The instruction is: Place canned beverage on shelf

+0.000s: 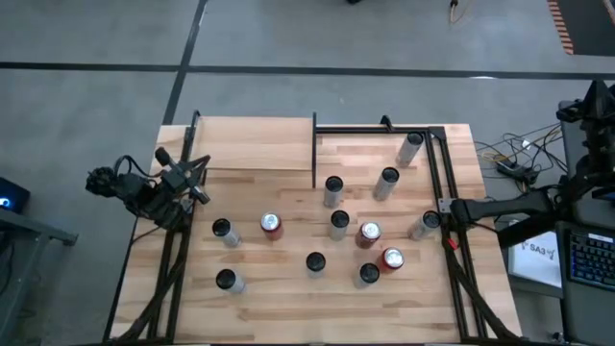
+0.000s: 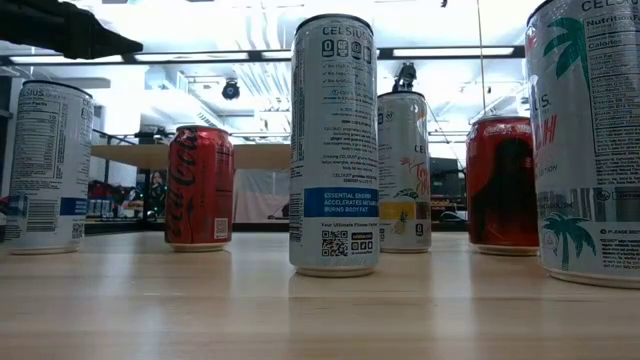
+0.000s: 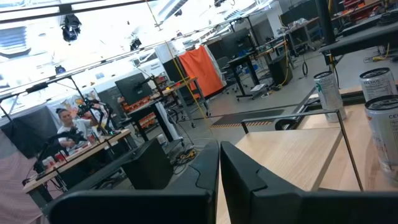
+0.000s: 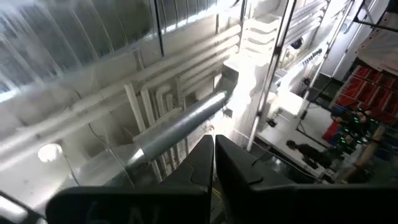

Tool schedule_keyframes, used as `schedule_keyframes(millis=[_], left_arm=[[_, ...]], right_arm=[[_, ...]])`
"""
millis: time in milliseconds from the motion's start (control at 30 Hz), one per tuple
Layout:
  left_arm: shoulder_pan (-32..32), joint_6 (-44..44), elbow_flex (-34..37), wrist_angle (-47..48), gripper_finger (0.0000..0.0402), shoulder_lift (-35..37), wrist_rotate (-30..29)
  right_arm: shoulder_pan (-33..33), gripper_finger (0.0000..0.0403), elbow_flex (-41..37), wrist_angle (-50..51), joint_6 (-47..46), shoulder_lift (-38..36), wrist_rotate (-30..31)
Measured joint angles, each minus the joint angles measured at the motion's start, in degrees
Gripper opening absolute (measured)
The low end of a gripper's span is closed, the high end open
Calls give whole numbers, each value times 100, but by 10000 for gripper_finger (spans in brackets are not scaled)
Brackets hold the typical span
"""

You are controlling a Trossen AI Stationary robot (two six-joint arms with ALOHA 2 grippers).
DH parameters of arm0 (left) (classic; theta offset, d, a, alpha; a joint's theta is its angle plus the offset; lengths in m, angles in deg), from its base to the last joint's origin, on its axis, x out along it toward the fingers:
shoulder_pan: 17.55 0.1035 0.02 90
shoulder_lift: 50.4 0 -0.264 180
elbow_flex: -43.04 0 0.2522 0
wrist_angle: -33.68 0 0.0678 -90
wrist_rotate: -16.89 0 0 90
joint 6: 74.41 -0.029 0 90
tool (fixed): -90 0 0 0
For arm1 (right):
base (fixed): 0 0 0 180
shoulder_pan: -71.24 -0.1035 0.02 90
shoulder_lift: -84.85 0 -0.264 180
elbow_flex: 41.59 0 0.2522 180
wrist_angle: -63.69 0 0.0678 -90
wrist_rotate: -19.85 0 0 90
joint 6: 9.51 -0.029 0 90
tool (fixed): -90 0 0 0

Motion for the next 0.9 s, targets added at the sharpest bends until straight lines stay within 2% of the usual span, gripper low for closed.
schedule_keyframes(millis=[100, 167, 367, 600, 767, 900], left_arm=[[-1, 0, 1, 1, 0, 0, 0], [1, 0, -1, -4, 0, 0, -2], [1, 0, 1, -3, 0, 0, -2], [1, 0, -1, 5, 0, 0, 0], [1, 0, -1, 2, 0, 1, 0], [1, 0, 0, 1, 0, 0, 0]], right_arm=[[74, 9, -707, -1537, 0, 31, -10], [294, 9, -1364, -2752, -3, 144, -122], [922, 9, -2686, -5761, -35, 121, -164], [1602, 9, -4362, -5706, -26, -64, -242], [1636, 9, -5399, -5592, -416, -80, -262], [1637, 9, -6031, -5574, -1064, -72, -302]])
